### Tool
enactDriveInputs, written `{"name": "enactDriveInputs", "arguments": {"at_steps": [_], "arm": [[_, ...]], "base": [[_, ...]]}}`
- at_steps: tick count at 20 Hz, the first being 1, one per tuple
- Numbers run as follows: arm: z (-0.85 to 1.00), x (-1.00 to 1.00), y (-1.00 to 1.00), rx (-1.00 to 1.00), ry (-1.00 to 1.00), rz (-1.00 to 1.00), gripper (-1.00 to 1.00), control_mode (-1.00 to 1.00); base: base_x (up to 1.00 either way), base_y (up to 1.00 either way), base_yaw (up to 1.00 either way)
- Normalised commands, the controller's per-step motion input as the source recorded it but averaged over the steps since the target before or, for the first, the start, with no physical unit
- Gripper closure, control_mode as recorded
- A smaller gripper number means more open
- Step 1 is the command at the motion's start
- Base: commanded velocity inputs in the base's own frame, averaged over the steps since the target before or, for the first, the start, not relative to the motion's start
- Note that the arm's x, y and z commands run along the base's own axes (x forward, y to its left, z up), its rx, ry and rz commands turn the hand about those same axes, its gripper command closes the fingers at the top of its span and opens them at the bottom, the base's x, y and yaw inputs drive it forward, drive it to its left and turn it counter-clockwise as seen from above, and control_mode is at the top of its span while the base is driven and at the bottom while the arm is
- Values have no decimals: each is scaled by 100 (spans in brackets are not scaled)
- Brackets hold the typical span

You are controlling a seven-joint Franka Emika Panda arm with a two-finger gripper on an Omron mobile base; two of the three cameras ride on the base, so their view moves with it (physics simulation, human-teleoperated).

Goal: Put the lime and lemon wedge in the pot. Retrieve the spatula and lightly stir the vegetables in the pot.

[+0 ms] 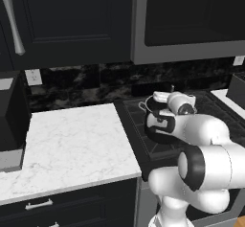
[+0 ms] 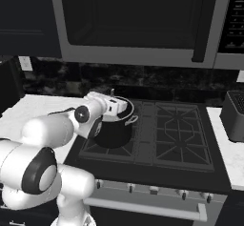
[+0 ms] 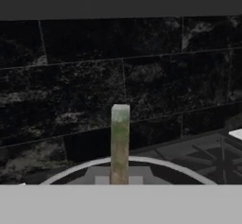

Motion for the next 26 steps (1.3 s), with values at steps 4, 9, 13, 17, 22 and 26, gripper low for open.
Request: {"name": "enactDriveInputs", "arguments": {"at_steps": [4, 9, 13, 17, 22, 26], "arm": [[-38, 4, 0, 0, 0, -4, 100, -100], [-41, 63, 0, 0, 0, -2, 100, -100], [-45, 31, 0, -5, -10, 0, 100, -100], [-36, -1, 0, -11, -38, 0, 100, -100], [-18, 0, 0, -11, -40, 0, 100, -100], [-9, -4, 0, -5, -18, 0, 100, -100]], "base": [[0, 0, 0], [0, 0, 0], [0, 0, 0], [0, 0, 0], [0, 0, 0], [0, 0, 0]]}}
